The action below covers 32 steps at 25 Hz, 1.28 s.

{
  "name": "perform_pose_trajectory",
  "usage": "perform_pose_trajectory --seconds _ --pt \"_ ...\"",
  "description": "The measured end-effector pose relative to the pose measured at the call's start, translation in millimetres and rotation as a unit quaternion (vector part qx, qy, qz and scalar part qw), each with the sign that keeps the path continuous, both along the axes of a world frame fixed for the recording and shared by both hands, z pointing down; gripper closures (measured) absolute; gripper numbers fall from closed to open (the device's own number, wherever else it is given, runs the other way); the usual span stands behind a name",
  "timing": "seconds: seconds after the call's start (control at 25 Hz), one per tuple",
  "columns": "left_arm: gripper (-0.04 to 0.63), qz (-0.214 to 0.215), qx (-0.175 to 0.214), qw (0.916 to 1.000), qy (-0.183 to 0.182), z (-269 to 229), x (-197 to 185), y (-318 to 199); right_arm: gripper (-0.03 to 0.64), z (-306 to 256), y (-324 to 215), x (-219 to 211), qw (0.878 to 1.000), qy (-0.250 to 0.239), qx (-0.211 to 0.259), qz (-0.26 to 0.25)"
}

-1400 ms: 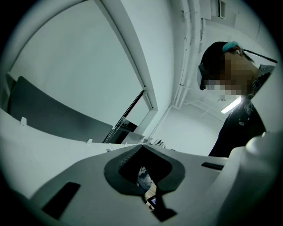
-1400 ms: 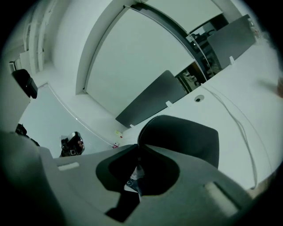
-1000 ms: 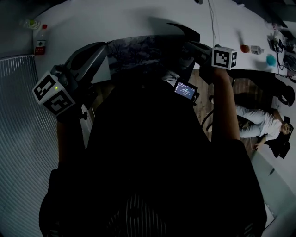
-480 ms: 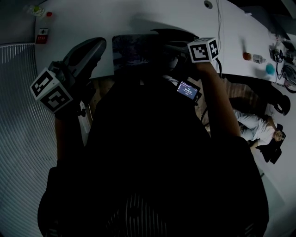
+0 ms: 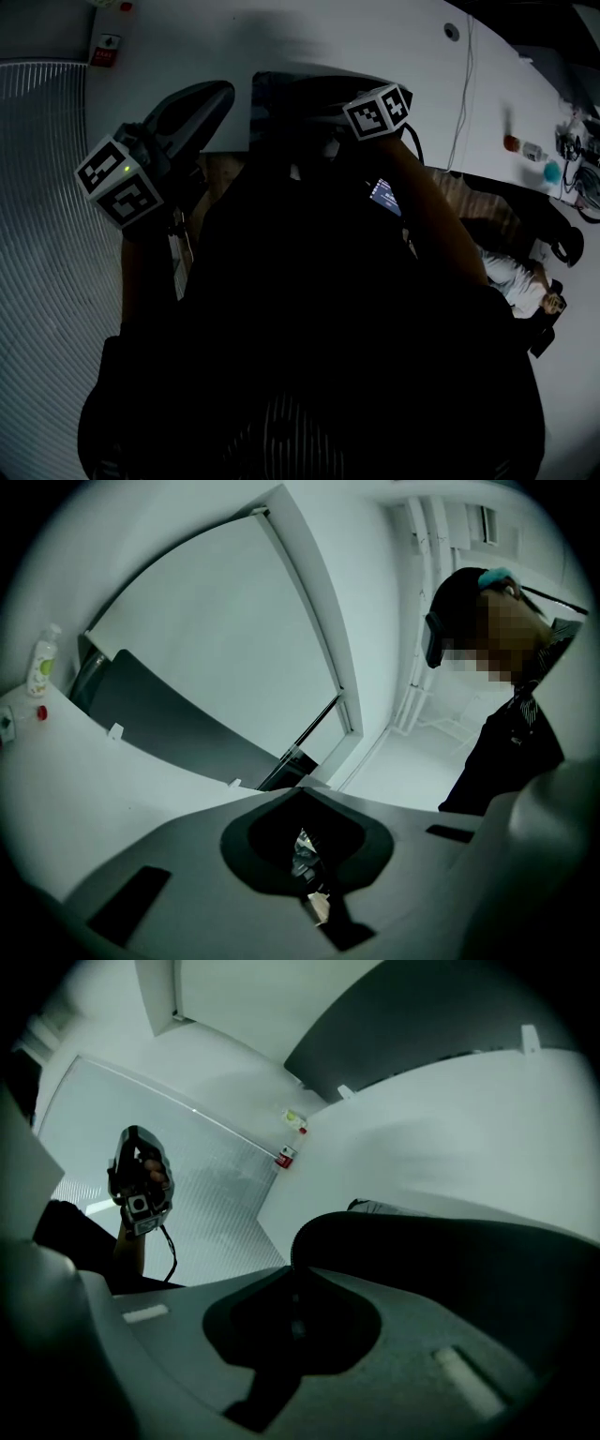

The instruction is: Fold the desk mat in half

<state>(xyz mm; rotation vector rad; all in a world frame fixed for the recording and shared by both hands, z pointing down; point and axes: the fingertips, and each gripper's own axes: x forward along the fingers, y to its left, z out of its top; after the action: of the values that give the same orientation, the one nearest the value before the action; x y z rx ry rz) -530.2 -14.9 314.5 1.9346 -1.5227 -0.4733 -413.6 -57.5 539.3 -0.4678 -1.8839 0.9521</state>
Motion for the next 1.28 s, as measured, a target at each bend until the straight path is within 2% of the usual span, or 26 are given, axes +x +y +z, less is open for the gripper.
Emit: perform_pose_trajectory --seconds 0.2,0.4,0.52,0.72,0.88,0.96,1.12,1.28 --pt "0.591 -0.021 -0.011 0.9997 0.003 4 -20 21 0.593 27 26 -42 0.998 0.028 -0.037 0.042" --pt "0.591 -0.040 -0.020 0.9990 0.002 12 -26 32 0.591 73 47 -56 0.994 0.075 -0.054 0.053" --pt "0.591 -0.046 -0.026 0.9986 0.005 12 -25 35 0.589 87 68 -54 0.994 0.093 -0.049 0.016" --pt "0.591 -0.050 -0.042 0.9977 0.018 18 -26 48 0.587 93 118 -53 0.993 0.097 -0.037 -0.054" --pt "0.591 -0.046 -0.053 0.9970 0.031 32 -15 48 0.578 118 133 -46 0.992 0.103 -0.015 -0.074" --pt "0.591 -0.044 -0.060 0.9966 0.036 38 -3 44 0.574 120 134 -43 0.992 0.094 -0.025 -0.075" --pt "0.591 -0.036 -0.070 0.9959 0.045 44 20 34 0.472 95 133 -39 0.994 0.051 -0.082 -0.042" --pt "0.591 -0.026 -0.070 0.9963 0.043 44 25 29 0.475 60 108 -49 0.991 0.014 -0.128 0.044"
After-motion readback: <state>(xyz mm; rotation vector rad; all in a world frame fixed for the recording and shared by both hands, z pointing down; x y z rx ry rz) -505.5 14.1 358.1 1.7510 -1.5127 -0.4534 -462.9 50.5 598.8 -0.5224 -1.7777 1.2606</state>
